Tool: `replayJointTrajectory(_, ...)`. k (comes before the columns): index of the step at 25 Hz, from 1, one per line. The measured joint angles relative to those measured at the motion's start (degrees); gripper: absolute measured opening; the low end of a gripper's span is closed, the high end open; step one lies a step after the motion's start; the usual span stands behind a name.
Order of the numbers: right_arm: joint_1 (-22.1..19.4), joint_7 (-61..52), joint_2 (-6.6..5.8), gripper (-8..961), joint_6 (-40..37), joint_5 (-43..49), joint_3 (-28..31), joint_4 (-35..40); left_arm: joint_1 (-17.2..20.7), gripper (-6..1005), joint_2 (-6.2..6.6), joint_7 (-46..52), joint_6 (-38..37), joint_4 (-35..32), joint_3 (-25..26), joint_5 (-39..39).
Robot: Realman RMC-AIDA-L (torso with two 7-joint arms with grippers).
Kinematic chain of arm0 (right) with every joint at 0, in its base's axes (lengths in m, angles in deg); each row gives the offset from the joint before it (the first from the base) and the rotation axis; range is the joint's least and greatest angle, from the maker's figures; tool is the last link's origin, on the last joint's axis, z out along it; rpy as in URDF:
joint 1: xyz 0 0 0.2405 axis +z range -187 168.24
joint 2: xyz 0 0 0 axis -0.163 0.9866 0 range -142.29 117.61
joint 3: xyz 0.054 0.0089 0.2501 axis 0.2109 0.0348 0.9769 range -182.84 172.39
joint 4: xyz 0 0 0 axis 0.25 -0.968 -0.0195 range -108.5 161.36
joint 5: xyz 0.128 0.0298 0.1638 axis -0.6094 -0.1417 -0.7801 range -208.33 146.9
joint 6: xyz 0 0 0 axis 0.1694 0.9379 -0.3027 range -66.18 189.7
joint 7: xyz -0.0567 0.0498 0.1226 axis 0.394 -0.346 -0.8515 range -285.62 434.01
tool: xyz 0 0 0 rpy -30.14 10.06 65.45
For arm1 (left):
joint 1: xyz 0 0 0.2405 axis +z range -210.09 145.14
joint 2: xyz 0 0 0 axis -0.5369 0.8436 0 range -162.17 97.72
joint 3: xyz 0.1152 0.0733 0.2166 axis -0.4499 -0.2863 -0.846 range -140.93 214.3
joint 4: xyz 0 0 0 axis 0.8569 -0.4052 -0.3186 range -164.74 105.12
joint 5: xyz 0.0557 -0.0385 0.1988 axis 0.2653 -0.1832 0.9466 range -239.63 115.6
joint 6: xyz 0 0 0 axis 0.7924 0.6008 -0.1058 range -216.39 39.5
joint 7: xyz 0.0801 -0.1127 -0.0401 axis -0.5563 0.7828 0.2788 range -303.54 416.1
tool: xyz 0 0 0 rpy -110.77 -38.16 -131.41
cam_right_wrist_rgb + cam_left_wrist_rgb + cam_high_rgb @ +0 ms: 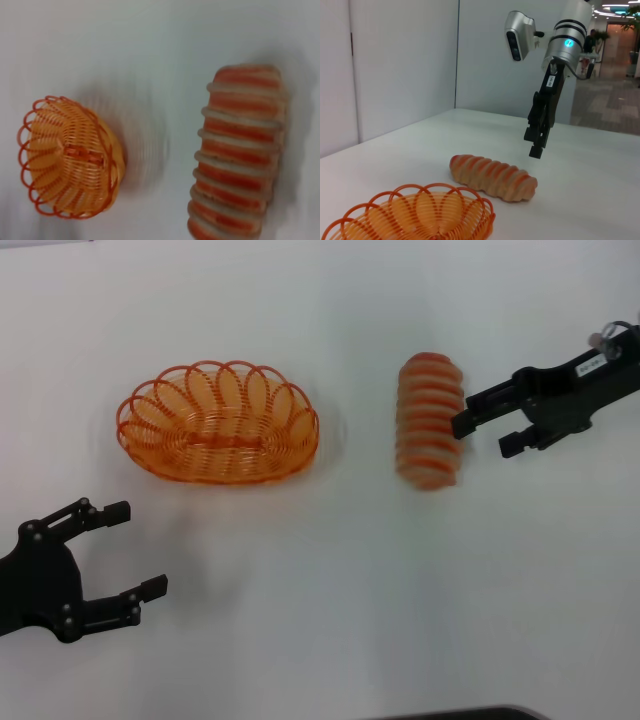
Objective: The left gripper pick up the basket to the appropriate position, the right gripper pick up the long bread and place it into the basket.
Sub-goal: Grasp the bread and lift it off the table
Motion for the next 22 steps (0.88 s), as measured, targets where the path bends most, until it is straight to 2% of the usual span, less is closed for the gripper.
replayJointTrajectory(11, 3.6, -0.9, 2.61, 916, 6.4, 0.1, -4.9, -2.0, -0.1, 899, 0.00, 0.0, 0.8, 0.6, 0.0, 0.2)
replayJointTrajectory(17, 4.4, -3.2, 2.81, 917, 7.7, 1.3, -6.8, -3.3, -0.2, 899, 0.01, 0.0, 1.0, 0.9, 0.0, 0.3)
replayJointTrajectory(22, 4.0, -4.4, 1.90, 917, 7.4, 2.5, -6.6, -2.9, -0.2, 899, 0.07, 0.0, 1.0, 0.9, 0.0, 0.4)
